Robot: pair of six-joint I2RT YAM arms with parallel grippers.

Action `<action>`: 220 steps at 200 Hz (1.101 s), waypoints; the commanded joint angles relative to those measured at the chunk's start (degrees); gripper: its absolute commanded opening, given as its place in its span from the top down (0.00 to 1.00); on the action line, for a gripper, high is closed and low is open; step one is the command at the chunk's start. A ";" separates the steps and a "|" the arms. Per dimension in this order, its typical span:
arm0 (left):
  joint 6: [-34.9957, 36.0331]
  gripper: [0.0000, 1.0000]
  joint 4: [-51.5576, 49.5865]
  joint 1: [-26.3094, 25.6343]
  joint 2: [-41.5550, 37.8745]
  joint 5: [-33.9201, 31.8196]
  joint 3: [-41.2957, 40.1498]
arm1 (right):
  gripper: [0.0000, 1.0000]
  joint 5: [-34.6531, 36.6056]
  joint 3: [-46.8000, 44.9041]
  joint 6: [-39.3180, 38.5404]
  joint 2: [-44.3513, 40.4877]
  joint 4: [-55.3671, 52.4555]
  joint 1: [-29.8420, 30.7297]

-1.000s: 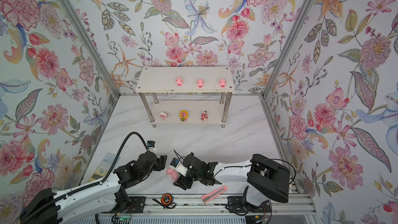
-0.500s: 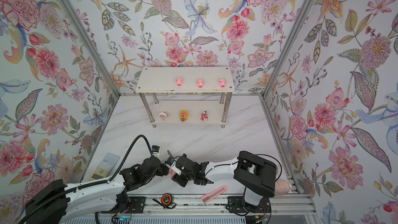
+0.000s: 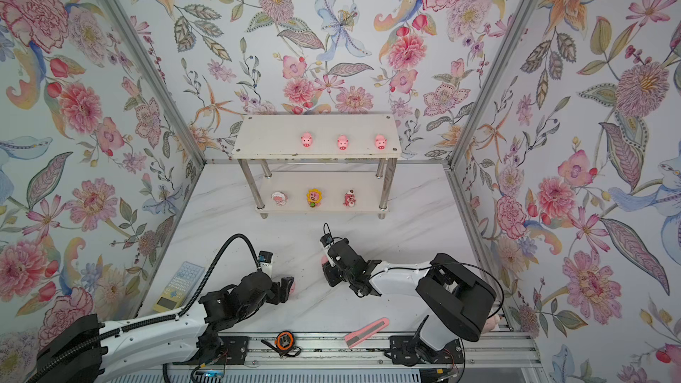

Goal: Organize plastic toys on shelves
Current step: Move the plastic toy to the center of the table, then pick up the plastic toy from the bottom-center of the table.

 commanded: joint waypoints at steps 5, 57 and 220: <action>-0.86 0.20 -2.50 -2.47 2.64 -1.31 1.30 | 0.71 1.55 -2.09 2.25 -1.70 -1.03 -2.38; -1.64 0.32 -0.46 -4.68 9.42 -2.59 3.57 | 0.44 -0.93 -3.81 4.31 -2.17 1.11 -4.58; -2.01 0.24 -9.93 -7.38 4.40 -6.40 8.60 | 0.34 -2.12 -6.02 5.10 -5.32 2.47 -5.21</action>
